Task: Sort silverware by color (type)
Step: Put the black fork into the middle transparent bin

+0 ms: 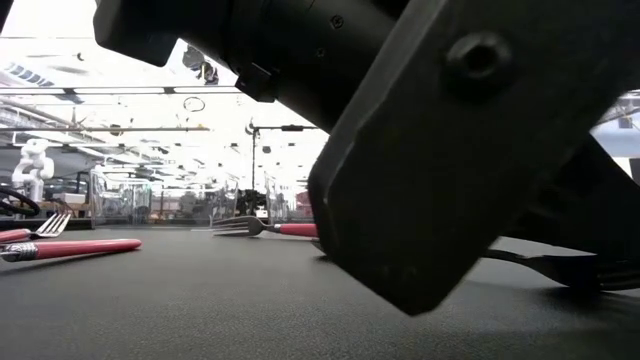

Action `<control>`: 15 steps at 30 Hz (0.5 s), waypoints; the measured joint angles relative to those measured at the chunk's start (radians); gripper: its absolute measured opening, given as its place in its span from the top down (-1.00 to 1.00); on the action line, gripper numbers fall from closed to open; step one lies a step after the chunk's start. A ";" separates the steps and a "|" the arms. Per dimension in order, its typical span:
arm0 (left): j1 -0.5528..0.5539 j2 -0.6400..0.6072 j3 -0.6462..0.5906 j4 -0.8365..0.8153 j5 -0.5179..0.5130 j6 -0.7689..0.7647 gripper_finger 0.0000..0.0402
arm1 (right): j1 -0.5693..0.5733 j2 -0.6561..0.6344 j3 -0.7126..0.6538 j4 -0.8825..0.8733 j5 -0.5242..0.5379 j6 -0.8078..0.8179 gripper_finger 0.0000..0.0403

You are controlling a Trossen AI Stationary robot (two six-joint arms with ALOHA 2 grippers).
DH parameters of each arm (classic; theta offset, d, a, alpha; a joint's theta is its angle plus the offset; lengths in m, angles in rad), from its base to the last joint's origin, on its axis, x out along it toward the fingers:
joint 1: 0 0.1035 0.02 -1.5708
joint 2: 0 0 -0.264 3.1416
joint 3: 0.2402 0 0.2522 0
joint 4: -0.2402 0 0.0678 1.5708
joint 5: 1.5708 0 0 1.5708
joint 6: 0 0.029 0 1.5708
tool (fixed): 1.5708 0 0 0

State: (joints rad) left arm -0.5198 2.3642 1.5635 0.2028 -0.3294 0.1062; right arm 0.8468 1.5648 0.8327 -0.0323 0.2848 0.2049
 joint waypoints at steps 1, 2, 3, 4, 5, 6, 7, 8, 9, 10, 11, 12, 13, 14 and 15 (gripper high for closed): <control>0.000 0.000 0.000 0.000 0.000 0.000 0.99 | -0.006 0.014 0.012 0.000 -0.006 0.004 0.14; 0.000 0.000 0.000 0.000 0.000 0.000 0.99 | -0.013 0.028 0.022 0.005 -0.024 0.007 0.14; 0.000 0.000 0.000 0.000 0.000 0.000 0.99 | -0.017 0.044 0.033 0.005 -0.031 0.008 0.14; 0.000 0.000 0.000 -0.001 0.000 -0.001 0.99 | -0.022 0.061 0.043 0.004 -0.032 0.008 0.14; 0.000 0.000 0.000 -0.001 0.000 -0.007 0.99 | -0.028 0.080 0.051 0.005 -0.033 0.003 0.14; 0.001 0.000 0.000 -0.001 0.000 -0.017 0.99 | -0.034 0.101 0.060 0.002 -0.033 -0.006 0.14; 0.002 0.000 0.000 -0.001 0.001 -0.022 0.99 | -0.039 0.120 0.067 0.001 -0.030 -0.012 0.14; 0.002 0.000 0.000 -0.001 0.003 -0.028 0.99 | -0.043 0.139 0.073 -0.006 -0.027 -0.018 0.14; 0.002 0.000 0.000 -0.001 0.003 -0.036 0.99 | -0.049 0.157 0.078 -0.010 -0.027 -0.024 0.14; 0.002 0.000 0.000 -0.002 0.003 -0.044 0.99 | -0.054 0.173 0.086 -0.012 -0.026 -0.030 0.14; 0.002 0.000 0.000 -0.002 0.003 -0.047 0.99 | -0.057 0.186 0.094 -0.010 -0.023 -0.035 0.14; 0.002 0.000 0.000 -0.002 0.003 -0.048 0.99 | -0.061 0.195 0.100 -0.008 -0.021 -0.038 0.14; 0.003 0.000 0.000 -0.002 0.003 -0.048 0.99 | -0.065 0.201 0.104 -0.009 -0.020 -0.039 0.14; 0.003 0.000 0.000 -0.002 0.003 -0.048 0.99 | -0.070 0.207 0.109 -0.009 -0.020 -0.041 0.14; 0.003 0.000 0.000 -0.002 0.003 -0.048 0.99 | -0.076 0.212 0.114 -0.006 -0.012 -0.041 0.14</control>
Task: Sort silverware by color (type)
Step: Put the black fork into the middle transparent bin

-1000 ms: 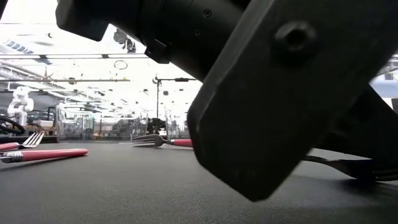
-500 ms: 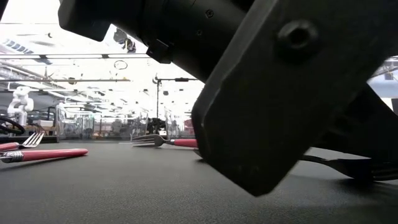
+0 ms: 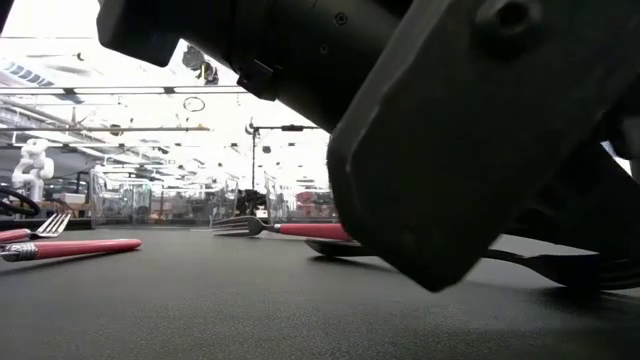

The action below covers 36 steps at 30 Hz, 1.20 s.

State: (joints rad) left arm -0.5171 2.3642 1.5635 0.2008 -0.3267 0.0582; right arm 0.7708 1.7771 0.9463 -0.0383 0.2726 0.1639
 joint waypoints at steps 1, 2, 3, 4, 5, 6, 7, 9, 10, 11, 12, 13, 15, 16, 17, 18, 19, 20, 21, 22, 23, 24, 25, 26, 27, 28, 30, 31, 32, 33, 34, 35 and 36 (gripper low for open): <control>0.000 0.000 0.000 0.000 0.000 0.000 0.99 | -0.005 0.003 0.003 -0.003 0.019 0.004 0.14; 0.000 0.000 0.000 -0.003 -0.004 -0.001 0.99 | -0.009 0.004 0.004 -0.006 0.022 0.008 0.15; 0.000 0.000 0.000 -0.005 -0.005 -0.001 0.99 | -0.011 0.004 0.005 -0.009 0.022 0.011 0.17; 0.000 0.000 0.000 -0.004 -0.005 -0.002 0.99 | -0.011 0.004 0.005 -0.009 0.026 0.013 0.20; 0.001 0.000 0.000 -0.004 -0.005 -0.002 0.99 | -0.011 0.004 0.005 -0.009 0.029 0.016 0.24; 0.001 0.000 0.000 -0.003 -0.005 -0.002 0.99 | -0.011 0.005 0.005 -0.010 0.027 0.016 0.29; 0.001 0.000 0.000 -0.003 -0.005 -0.003 0.99 | -0.011 0.005 0.006 -0.012 0.024 0.017 0.36; 0.001 0.000 0.000 -0.002 -0.005 -0.005 0.99 | -0.011 0.005 0.006 -0.014 0.021 0.015 0.51; 0.001 0.000 0.000 -0.002 -0.006 -0.005 0.99 | -0.011 0.005 0.006 -0.014 0.016 0.010 0.59; 0.001 0.000 0.000 -0.002 -0.007 -0.005 0.99 | -0.011 0.004 0.006 -0.014 0.010 0.003 0.68; 0.001 0.000 0.000 -0.002 -0.012 -0.005 0.99 | -0.011 0.004 0.006 -0.017 0.010 -0.005 0.76; 0.001 0.000 0.000 -0.002 -0.020 -0.006 0.99 | -0.011 0.004 0.006 -0.021 0.017 -0.014 0.84; 0.000 0.000 -0.001 -0.003 -0.030 -0.008 0.99 | -0.011 0.002 0.006 -0.030 0.028 -0.029 0.93; 0.000 -0.001 -0.001 -0.004 -0.033 -0.008 0.99 | -0.011 0.002 0.006 -0.032 0.034 -0.030 0.94; 0.000 -0.001 -0.001 -0.004 -0.037 -0.015 0.99 | -0.011 0.002 0.006 -0.033 0.034 -0.029 0.93; 0.000 -0.001 -0.001 -0.003 -0.043 -0.022 0.99 | -0.011 0.002 0.006 -0.034 0.035 -0.026 0.91; -0.001 -0.001 -0.001 -0.003 -0.046 -0.027 0.99 | -0.011 0.002 0.006 -0.038 0.038 -0.025 0.90; -0.001 -0.001 -0.001 -0.002 -0.048 -0.028 0.98 | -0.011 0.002 0.006 -0.043 0.043 -0.023 0.90; -0.001 -0.001 -0.001 -0.001 -0.049 -0.030 0.95 | -0.011 0.000 0.007 -0.050 0.045 -0.023 0.91; -0.002 -0.002 -0.001 -0.001 -0.052 -0.037 0.91 | -0.011 -0.003 0.007 -0.058 0.046 -0.024 0.92; -0.003 -0.004 -0.002 -0.005 -0.063 -0.050 0.86 | -0.011 -0.006 0.007 -0.069 0.051 -0.027 0.94; -0.003 -0.010 -0.002 -0.010 -0.069 -0.065 0.79 | -0.013 -0.012 0.006 -0.079 0.052 -0.027 0.96; -0.005 -0.020 -0.003 -0.021 -0.072 -0.077 0.71 | -0.013 -0.018 0.006 -0.082 0.056 -0.032 0.97; -0.005 -0.034 -0.004 -0.038 -0.071 -0.081 0.62 | -0.014 -0.027 0.006 -0.083 0.061 -0.039 0.99; -0.007 -0.049 -0.004 -0.048 -0.077 -0.092 0.52 | -0.015 -0.042 0.006 -0.091 0.059 -0.041 0.99; -0.010 -0.071 -0.004 -0.062 -0.087 -0.105 0.43 | -0.015 -0.058 0.007 -0.102 0.063 -0.043 0.99; -0.019 -0.126 -0.004 -0.110 -0.125 -0.136 0.24 | -0.013 -0.091 0.006 -0.127 0.067 -0.052 1.00; -0.024 -0.152 -0.002 -0.124 -0.140 -0.150 0.15 | -0.013 -0.109 0.006 -0.138 0.067 -0.058 1.00; -0.030 -0.177 -0.001 -0.150 -0.161 -0.154 0.08 | -0.011 -0.131 0.006 -0.147 0.066 -0.066 1.00; -0.039 -0.202 -0.001 -0.186 -0.187 -0.155 0.01 | -0.010 -0.153 0.006 -0.155 0.066 -0.073 1.00; -0.047 -0.223 -0.002 -0.210 -0.219 -0.155 -0.05 | -0.010 -0.176 0.006 -0.158 0.069 -0.081 1.00; -0.057 -0.242 -0.002 -0.229 -0.251 -0.153 -0.09 | -0.010 -0.199 0.006 -0.160 0.072 -0.092 1.00; -0.069 -0.265 -0.002 -0.254 -0.287 -0.144 -0.13 | -0.006 -0.220 0.006 -0.170 0.084 -0.099 1.00</control>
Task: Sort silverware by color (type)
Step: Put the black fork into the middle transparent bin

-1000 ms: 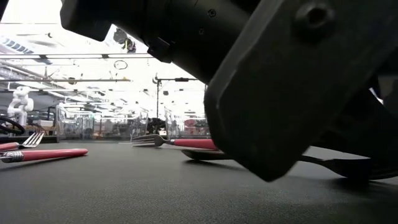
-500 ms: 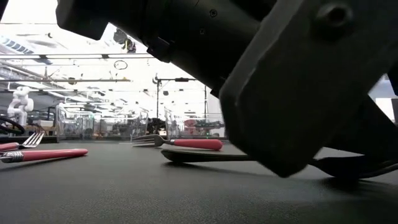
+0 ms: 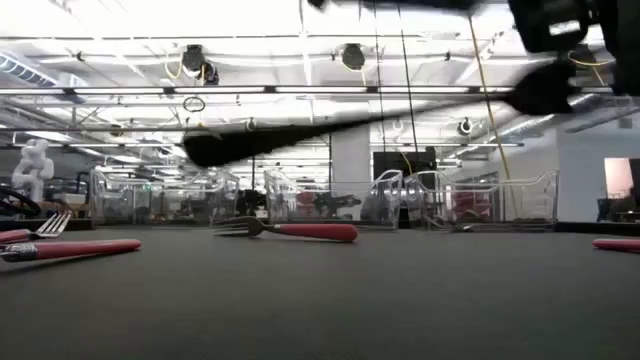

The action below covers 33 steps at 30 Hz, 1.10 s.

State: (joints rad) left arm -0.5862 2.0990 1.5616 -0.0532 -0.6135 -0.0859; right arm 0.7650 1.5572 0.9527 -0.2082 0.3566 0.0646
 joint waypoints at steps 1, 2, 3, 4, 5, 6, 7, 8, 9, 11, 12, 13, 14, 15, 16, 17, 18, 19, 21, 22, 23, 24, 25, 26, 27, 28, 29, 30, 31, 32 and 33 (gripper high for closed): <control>-0.011 -0.021 0.000 -0.019 -0.036 0.016 -0.16 | 0.002 -0.021 0.000 -0.013 0.012 -0.011 1.00; -0.022 -0.040 0.000 -0.030 -0.068 0.024 -0.18 | 0.002 -0.042 0.000 -0.018 0.012 -0.026 1.00; -0.033 -0.060 0.000 -0.045 -0.102 0.040 -0.20 | 0.002 -0.063 0.000 -0.019 0.012 -0.044 1.00; -0.044 -0.077 0.000 -0.070 -0.130 0.044 -0.21 | 0.002 -0.086 0.000 -0.024 0.016 -0.059 1.00; -0.053 -0.089 0.000 -0.096 -0.156 0.047 -0.21 | 0.002 -0.110 0.000 -0.028 0.023 -0.074 1.00; -0.061 -0.102 0.000 -0.122 -0.173 0.045 -0.22 | 0.002 -0.136 0.000 -0.034 0.037 -0.088 1.00; -0.068 -0.117 0.000 -0.158 -0.192 0.042 -0.22 | 0.002 -0.161 0.000 -0.049 0.041 -0.099 1.00; -0.076 -0.131 0.000 -0.185 -0.214 0.041 -0.22 | -0.001 -0.185 0.000 -0.068 0.041 -0.104 1.00; -0.084 -0.148 0.000 -0.199 -0.235 0.040 -0.22 | -0.002 -0.209 0.000 -0.085 0.042 -0.107 1.00; -0.101 -0.181 0.000 -0.203 -0.290 0.044 -0.22 | -0.002 -0.259 0.000 -0.119 0.062 -0.113 1.00; -0.111 -0.200 0.000 -0.204 -0.319 0.055 -0.22 | -0.002 -0.285 -0.001 -0.136 0.076 -0.117 1.00; -0.120 -0.218 0.000 -0.205 -0.343 0.071 -0.22 | -0.002 -0.310 -0.001 -0.145 0.092 -0.126 1.00; -0.127 -0.234 0.000 -0.202 -0.362 0.084 -0.22 | -0.002 -0.334 -0.001 -0.148 0.102 -0.136 1.00; -0.132 -0.250 0.000 -0.195 -0.375 0.100 -0.22 | -0.002 -0.355 -0.001 -0.149 0.114 -0.150 1.00; -0.138 -0.269 0.000 -0.191 -0.391 0.121 -0.22 | -0.002 -0.375 -0.001 -0.149 0.119 -0.165 1.00; -0.147 -0.288 0.000 -0.192 -0.413 0.135 -0.22 | -0.002 -0.393 -0.001 -0.149 0.119 -0.185 1.00; -0.153 -0.305 0.000 -0.189 -0.432 0.149 -0.22 | -0.002 -0.410 -0.001 -0.146 0.119 -0.204 1.00; -0.159 -0.318 0.000 -0.179 -0.446 0.158 -0.22 | -0.002 -0.425 -0.001 -0.140 0.119 -0.220 1.00; -0.183 -0.345 0.001 -0.153 -0.456 0.189 -0.22 | -0.002 -0.447 -0.001 -0.136 0.118 -0.247 1.00; -0.198 -0.356 0.001 -0.139 -0.461 0.207 -0.22 | -0.002 -0.454 -0.001 -0.133 0.118 -0.259 1.00; -0.211 -0.363 0.001 -0.112 -0.461 0.225 -0.22 | -0.002 -0.457 -0.004 -0.122 0.117 -0.270 1.00; -0.224 -0.366 0.001 -0.085 -0.462 0.244 -0.22 | -0.002 -0.460 -0.011 -0.105 0.116 -0.282 1.00; -0.239 -0.367 0.002 -0.064 -0.465 0.265 -0.22 | -0.002 -0.463 -0.023 -0.086 0.112 -0.295 1.00; -0.255 -0.366 0.002 -0.050 -0.470 0.288 -0.22 | -0.002 -0.466 -0.037 -0.059 0.102 -0.310 1.00; -0.271 -0.364 0.002 -0.041 -0.476 0.311 -0.22 | -0.002 -0.470 -0.054 -0.019 0.079 -0.326 1.00; -0.285 -0.362 0.002 -0.034 -0.478 0.328 -0.22 | -0.003 -0.475 -0.073 0.031 0.052 -0.346 1.00; -0.295 -0.362 0.002 -0.035 -0.478 0.331 -0.22 | -0.006 -0.479 -0.090 0.078 0.027 -0.370 1.00; -0.302 -0.362 0.002 -0.036 -0.479 0.331 -0.22 | -0.008 -0.483 -0.103 0.118 -0.002 -0.390 1.00; -0.310 -0.362 0.001 -0.038 -0.480 0.331 -0.22 | -0.012 -0.486 -0.115 0.160 -0.032 -0.410 1.00; -0.318 -0.362 -0.004 -0.033 -0.482 0.335 -0.22 | -0.015 -0.489 -0.125 0.200 -0.057 -0.428 1.00; -0.325 -0.362 -0.009 -0.032 -0.485 0.337 -0.22 | -0.020 -0.491 -0.133 0.233 -0.083 -0.443 1.00</control>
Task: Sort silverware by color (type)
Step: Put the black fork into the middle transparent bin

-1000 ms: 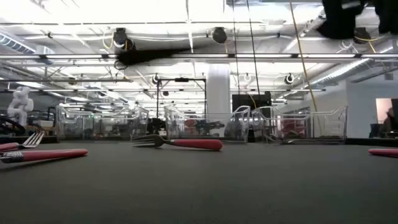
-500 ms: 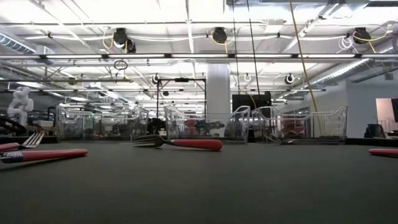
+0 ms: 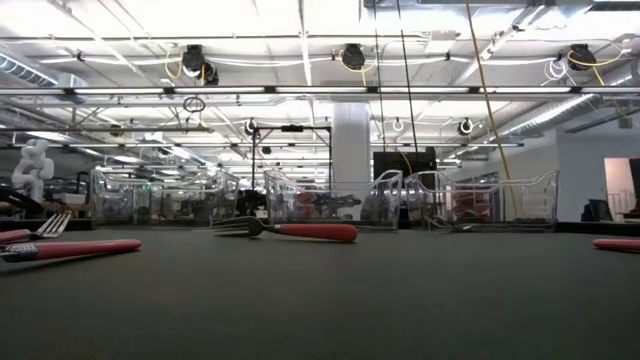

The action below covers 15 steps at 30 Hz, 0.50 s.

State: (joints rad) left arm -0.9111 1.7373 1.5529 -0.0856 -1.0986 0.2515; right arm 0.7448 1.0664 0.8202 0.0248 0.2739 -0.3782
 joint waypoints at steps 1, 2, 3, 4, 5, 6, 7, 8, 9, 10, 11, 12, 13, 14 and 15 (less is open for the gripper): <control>-0.005 0.001 -0.003 -0.002 -0.007 0.001 -0.22 | -0.004 0.000 -0.005 0.026 -0.026 -0.013 1.00; -0.010 0.002 -0.005 -0.004 -0.018 0.001 -0.22 | -0.007 0.000 -0.009 0.048 -0.052 -0.024 1.00; -0.015 0.002 -0.005 -0.005 -0.036 0.001 -0.22 | -0.009 0.000 -0.013 0.066 -0.077 -0.034 1.00; -0.020 0.002 -0.005 -0.004 -0.055 0.001 -0.22 | -0.012 0.000 -0.017 0.081 -0.103 -0.042 1.00; -0.021 0.001 -0.005 -0.002 -0.067 0.000 -0.22 | -0.014 0.000 -0.020 0.097 -0.128 -0.052 1.00; -0.022 0.001 -0.005 -0.001 -0.069 0.000 -0.22 | -0.016 0.000 -0.023 0.114 -0.150 -0.060 1.00; -0.022 0.001 -0.005 -0.001 -0.069 0.000 -0.22 | -0.017 0.001 -0.028 0.139 -0.169 -0.068 1.00; -0.022 0.001 -0.005 0.000 -0.069 -0.002 -0.22 | -0.019 0.001 -0.033 0.169 -0.183 -0.078 1.00; -0.018 0.001 -0.005 0.001 -0.069 -0.005 -0.22 | -0.020 0.001 -0.043 0.207 -0.198 -0.089 1.00; -0.012 0.001 -0.005 0.007 -0.067 -0.006 -0.22 | -0.020 0.001 -0.055 0.257 -0.203 -0.102 1.00; -0.005 0.001 -0.005 0.012 -0.058 -0.007 -0.22 | -0.021 0.001 -0.070 0.311 -0.208 -0.111 1.00; 0.003 0.001 -0.005 0.019 -0.050 -0.008 -0.22 | -0.025 0.001 -0.087 0.365 -0.222 -0.119 1.00; 0.014 0.002 -0.005 0.026 -0.037 -0.008 -0.22 | -0.029 0.001 -0.103 0.415 -0.230 -0.123 1.00; 0.026 0.004 -0.005 0.038 -0.020 -0.009 -0.22 | -0.032 0.001 -0.116 0.456 -0.232 -0.124 1.00; 0.039 0.007 -0.005 0.054 0.003 -0.008 -0.22 | -0.037 0.001 -0.128 0.489 -0.232 -0.124 1.00</control>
State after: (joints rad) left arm -0.8723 1.7443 1.5478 -0.0319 -1.0955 0.2436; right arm 0.7080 1.0676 0.6918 0.5142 0.0421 -0.5026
